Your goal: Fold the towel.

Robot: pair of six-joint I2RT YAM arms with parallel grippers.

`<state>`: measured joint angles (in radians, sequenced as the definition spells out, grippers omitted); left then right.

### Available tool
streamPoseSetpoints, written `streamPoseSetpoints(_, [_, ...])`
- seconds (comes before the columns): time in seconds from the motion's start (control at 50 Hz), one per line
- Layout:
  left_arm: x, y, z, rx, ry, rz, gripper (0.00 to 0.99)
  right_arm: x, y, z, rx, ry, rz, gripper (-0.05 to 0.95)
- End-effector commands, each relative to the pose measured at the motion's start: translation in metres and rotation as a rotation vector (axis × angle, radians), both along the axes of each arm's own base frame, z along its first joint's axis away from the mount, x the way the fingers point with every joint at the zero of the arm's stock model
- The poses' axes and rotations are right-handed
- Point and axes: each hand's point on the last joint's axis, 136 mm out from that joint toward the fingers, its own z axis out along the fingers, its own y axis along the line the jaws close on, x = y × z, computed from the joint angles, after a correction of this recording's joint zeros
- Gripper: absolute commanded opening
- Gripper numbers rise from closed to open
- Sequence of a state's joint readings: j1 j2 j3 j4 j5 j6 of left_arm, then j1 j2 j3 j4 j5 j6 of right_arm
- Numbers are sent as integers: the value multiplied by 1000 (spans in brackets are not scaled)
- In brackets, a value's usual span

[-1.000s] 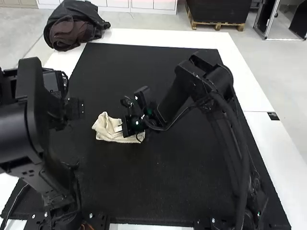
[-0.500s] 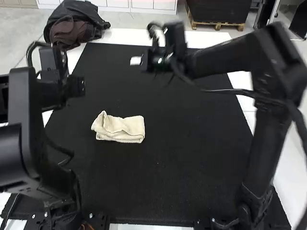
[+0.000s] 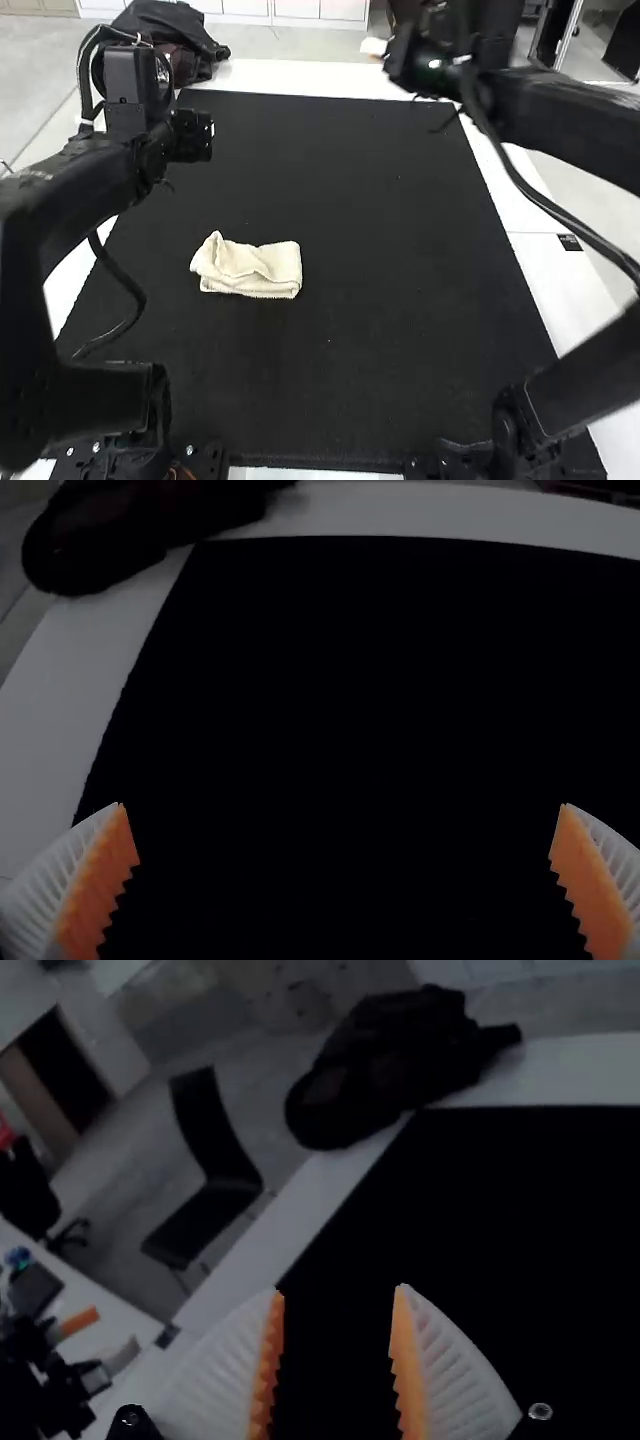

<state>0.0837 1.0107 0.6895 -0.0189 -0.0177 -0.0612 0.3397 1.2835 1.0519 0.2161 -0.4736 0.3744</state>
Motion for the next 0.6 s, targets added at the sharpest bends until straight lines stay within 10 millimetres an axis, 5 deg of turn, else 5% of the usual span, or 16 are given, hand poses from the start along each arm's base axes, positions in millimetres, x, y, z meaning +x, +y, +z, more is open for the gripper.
streamPoseSetpoints(0.0, [-6, -1, 28, -3, -66, 13, 967, -21, -24, 22, 63, -19, -19, 510])
streamPoseSetpoints(0.1, [-16, -2, 41, 1, -98, 17, 967, -41, -38, 25, 86, -12, -14, 921])
streamPoseSetpoints(0.58, [-97, -6, 136, -11, -527, 28, 967, -168, -114, 99, 150, -472, -206, 920])
